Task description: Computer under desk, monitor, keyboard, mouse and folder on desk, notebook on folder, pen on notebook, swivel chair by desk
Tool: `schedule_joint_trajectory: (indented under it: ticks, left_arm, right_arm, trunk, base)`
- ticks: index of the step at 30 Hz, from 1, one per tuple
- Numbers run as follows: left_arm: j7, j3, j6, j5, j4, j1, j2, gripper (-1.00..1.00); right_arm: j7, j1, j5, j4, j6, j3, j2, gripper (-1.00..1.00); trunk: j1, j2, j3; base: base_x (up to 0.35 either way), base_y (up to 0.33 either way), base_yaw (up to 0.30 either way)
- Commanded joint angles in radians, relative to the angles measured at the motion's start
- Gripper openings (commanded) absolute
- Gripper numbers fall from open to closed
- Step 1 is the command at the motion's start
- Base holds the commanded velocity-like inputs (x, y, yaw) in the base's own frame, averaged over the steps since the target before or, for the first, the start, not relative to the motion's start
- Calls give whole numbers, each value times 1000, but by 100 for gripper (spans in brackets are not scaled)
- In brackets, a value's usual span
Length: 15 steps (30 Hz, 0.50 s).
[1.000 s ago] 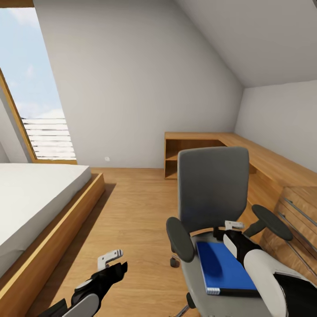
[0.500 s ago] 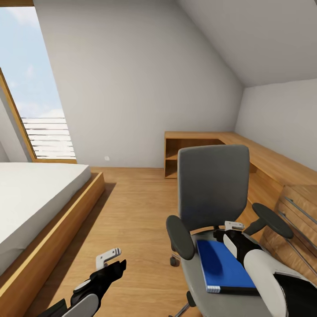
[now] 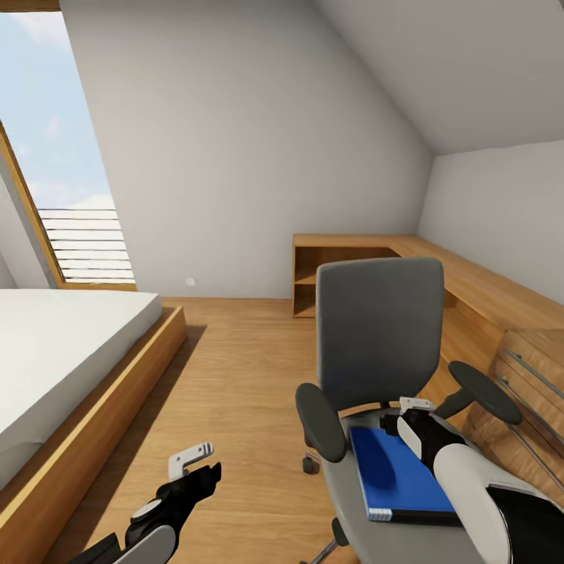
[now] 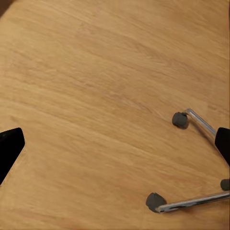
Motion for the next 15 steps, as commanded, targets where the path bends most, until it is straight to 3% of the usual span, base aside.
schedule_joint_trajectory:
  ticks: [1, 5, 10, 15]
  left_arm:
    - [6, -2, 5, -9, -1, -1, 1, 100]
    - [6, -4, 5, -26, -1, -1, 0, 100]
    - [6, -4, 5, -29, -1, -1, 0, 100]
    - [6, -4, 5, -30, -1, -1, 0, 100]
  right_arm:
    - [-1, 0, 3, -2, 6, -6, 0, 100]
    - [-1, 0, 3, -2, 6, -6, 0, 100]
    - [-1, 0, 3, -2, 6, -7, 0, 100]
    - [-1, 0, 3, -2, 6, -7, 0, 100]
  trunk:
    - [0, -1, -1]
    - [0, -1, -1]
    - [0, -1, -1]
    - [0, -1, -1]
  base:
    - [0, 0, 0]
    - [-135, 0, 0]
    - [-267, 0, 0]
    - [-114, 0, 0]
